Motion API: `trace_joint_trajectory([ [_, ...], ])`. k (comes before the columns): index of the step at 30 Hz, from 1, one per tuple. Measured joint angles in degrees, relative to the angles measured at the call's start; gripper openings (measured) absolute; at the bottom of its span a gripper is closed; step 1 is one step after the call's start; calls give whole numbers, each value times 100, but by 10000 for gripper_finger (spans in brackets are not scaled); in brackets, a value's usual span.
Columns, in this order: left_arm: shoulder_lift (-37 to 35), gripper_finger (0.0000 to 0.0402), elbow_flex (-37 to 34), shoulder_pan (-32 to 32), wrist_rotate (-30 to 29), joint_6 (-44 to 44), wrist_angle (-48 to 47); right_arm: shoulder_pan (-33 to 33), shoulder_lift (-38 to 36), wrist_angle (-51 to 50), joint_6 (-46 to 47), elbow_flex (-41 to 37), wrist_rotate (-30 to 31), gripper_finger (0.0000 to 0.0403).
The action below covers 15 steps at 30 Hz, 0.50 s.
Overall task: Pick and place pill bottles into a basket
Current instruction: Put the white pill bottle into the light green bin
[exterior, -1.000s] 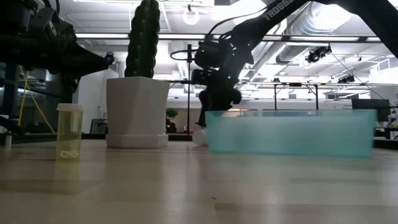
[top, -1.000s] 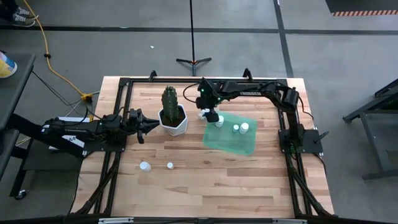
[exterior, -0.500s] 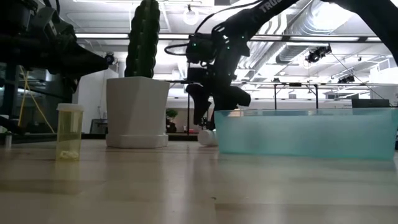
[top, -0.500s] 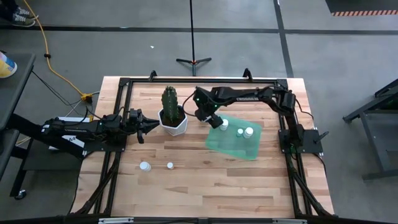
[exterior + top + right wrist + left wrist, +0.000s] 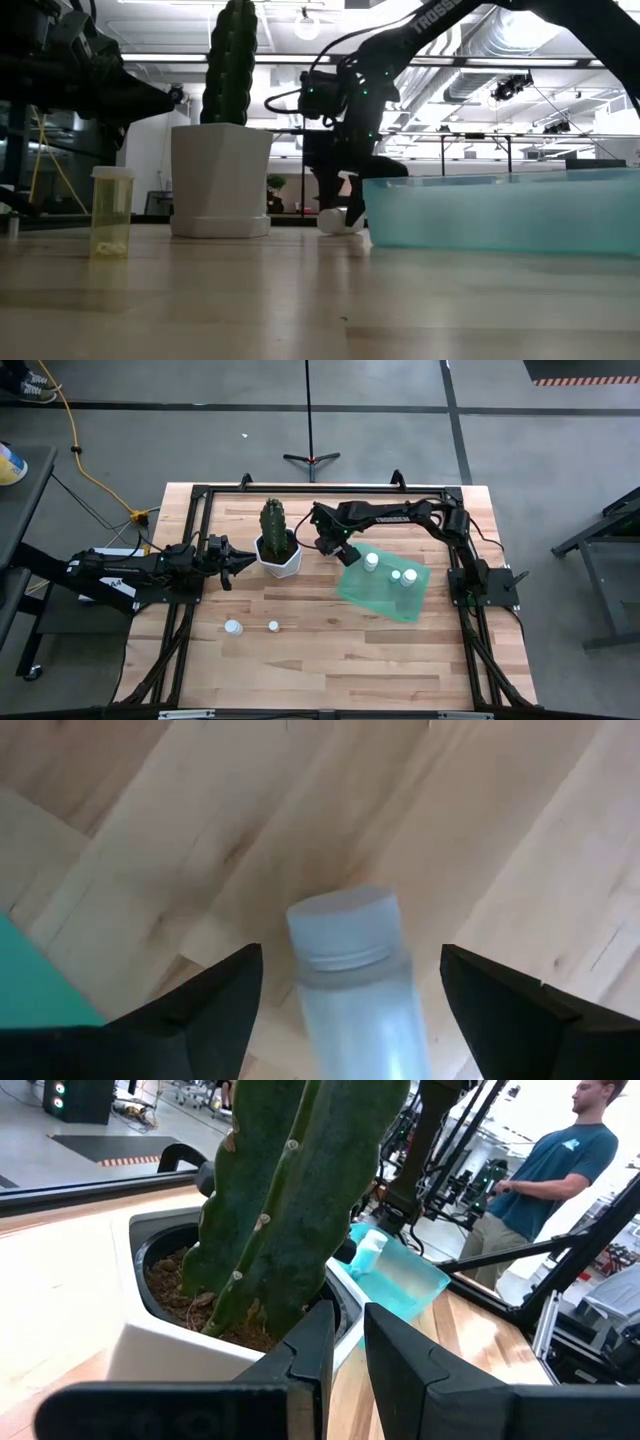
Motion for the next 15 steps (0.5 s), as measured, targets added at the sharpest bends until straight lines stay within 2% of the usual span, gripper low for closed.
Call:
trace_joint_trajectory([
  [5, 1, 97, 0, 0, 0, -4, 0, 29, 2, 49, -16, -2, -282, 296],
  [15, 0, 97, 0, 0, 0, -7, 0, 61, 4, 167, -119, -2, -126, 260],
])
